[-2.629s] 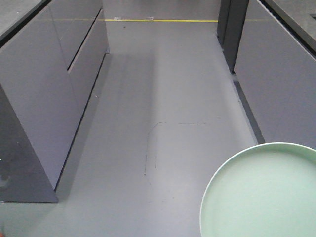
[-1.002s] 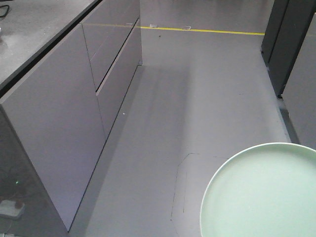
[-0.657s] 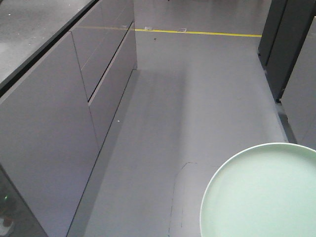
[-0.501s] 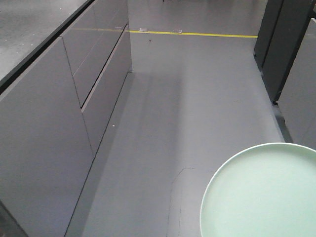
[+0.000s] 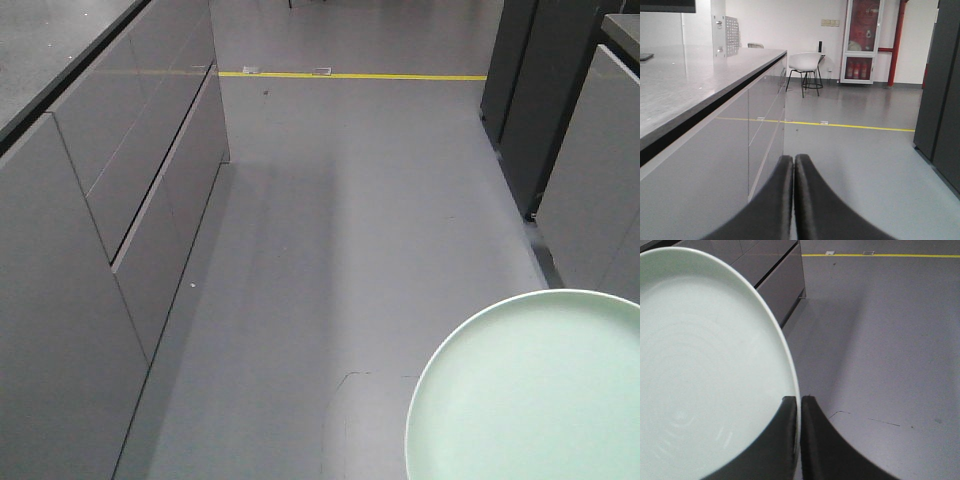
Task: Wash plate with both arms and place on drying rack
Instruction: 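Drive the base along the aisle carrying the plate in the right gripper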
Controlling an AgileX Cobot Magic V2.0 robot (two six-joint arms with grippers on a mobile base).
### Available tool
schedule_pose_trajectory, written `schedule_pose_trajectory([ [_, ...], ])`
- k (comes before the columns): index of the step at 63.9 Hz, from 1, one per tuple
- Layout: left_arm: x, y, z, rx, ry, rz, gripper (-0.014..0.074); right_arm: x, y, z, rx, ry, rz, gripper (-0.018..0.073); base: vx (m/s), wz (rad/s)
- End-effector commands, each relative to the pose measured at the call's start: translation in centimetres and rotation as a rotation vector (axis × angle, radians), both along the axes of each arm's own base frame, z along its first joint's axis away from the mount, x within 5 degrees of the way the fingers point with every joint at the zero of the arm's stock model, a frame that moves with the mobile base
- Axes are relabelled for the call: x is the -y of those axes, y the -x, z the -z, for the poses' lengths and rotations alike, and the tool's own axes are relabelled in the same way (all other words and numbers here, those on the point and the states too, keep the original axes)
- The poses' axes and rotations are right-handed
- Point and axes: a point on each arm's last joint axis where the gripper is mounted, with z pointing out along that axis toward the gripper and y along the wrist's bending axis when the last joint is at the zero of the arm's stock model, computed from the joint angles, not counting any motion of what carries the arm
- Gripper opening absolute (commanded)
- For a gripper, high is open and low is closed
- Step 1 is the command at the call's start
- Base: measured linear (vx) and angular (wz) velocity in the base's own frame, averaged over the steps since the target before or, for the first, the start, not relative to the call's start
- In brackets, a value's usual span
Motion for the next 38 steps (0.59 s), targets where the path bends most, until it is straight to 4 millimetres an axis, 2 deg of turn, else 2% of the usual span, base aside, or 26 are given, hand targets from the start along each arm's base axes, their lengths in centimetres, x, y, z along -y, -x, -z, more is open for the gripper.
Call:
schedule_pose_trajectory([
  [1,-0.08,0.07,0.00,0.067,0.008,-0.007,-0.0006,-0.02,-0.23,-1.31,0.082,-0.027,0.009,-0.0002,0.28,-0.09],
  [38,-0.08,0.07,0.00,0.067,0.008,-0.007,-0.0006,-0.02,-0.23,-1.31,0.082,-0.027,0.009,-0.0002,0.27,-0.04],
])
